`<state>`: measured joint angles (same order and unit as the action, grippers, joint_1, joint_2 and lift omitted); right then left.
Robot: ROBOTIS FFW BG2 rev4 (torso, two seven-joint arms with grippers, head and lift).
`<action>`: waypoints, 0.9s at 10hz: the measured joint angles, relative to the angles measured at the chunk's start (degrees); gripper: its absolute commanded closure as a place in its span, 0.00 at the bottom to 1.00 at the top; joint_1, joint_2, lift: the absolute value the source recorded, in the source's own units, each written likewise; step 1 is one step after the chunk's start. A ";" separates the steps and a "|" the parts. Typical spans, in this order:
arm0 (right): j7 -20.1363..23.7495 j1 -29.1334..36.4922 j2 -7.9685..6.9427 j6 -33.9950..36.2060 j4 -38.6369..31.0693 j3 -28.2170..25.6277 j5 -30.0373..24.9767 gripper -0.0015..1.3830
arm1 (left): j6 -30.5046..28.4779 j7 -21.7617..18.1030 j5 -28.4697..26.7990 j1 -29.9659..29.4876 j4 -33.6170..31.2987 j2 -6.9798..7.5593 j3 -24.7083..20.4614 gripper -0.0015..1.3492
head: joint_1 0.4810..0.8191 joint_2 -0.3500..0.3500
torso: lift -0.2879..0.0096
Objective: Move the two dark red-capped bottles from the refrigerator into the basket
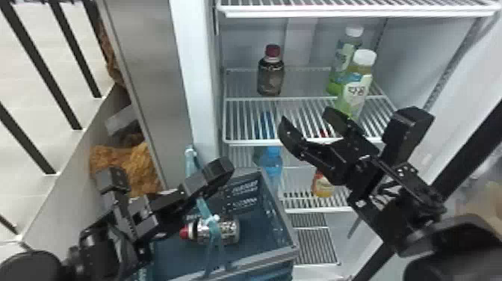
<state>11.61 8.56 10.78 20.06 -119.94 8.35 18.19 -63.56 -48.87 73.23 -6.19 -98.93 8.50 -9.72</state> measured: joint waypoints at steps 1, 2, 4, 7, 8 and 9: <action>-0.56 -1.54 -0.23 -0.34 2.03 0.46 -0.22 0.08 | 0.00 0.00 0.01 0.00 0.00 0.02 0.00 0.89 | 0.63 0.47 | 0.85; -1.05 -3.22 -0.39 -0.79 4.23 0.96 -0.46 0.08 | 0.00 0.00 0.01 0.00 0.00 0.02 0.00 0.89 | 0.63 0.47 | 0.85; -2.42 -6.58 -0.72 -1.52 7.93 1.97 -0.74 0.08 | 0.00 0.00 0.01 0.01 0.00 0.10 0.03 0.89 | 0.63 0.47 | 0.85; -3.24 -12.16 -1.38 -2.25 14.62 3.37 -0.94 0.08 | -0.01 0.00 0.00 0.41 0.00 0.18 0.54 0.89 | 0.61 0.47 | 0.85; -3.40 -14.19 -1.65 -2.47 17.13 3.86 -0.94 0.08 | -0.02 0.00 0.00 0.50 0.00 0.24 0.61 0.89 | 0.60 0.47 | 0.85; -3.59 -16.41 -1.95 -2.90 19.73 4.39 -0.94 0.08 | -0.04 0.00 0.00 0.55 0.00 0.27 0.68 0.89 | 0.58 0.47 | 0.85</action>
<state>8.02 -7.84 8.83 17.17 -100.21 12.74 17.25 -63.59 -48.87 73.23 -5.64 -98.93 8.77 -9.04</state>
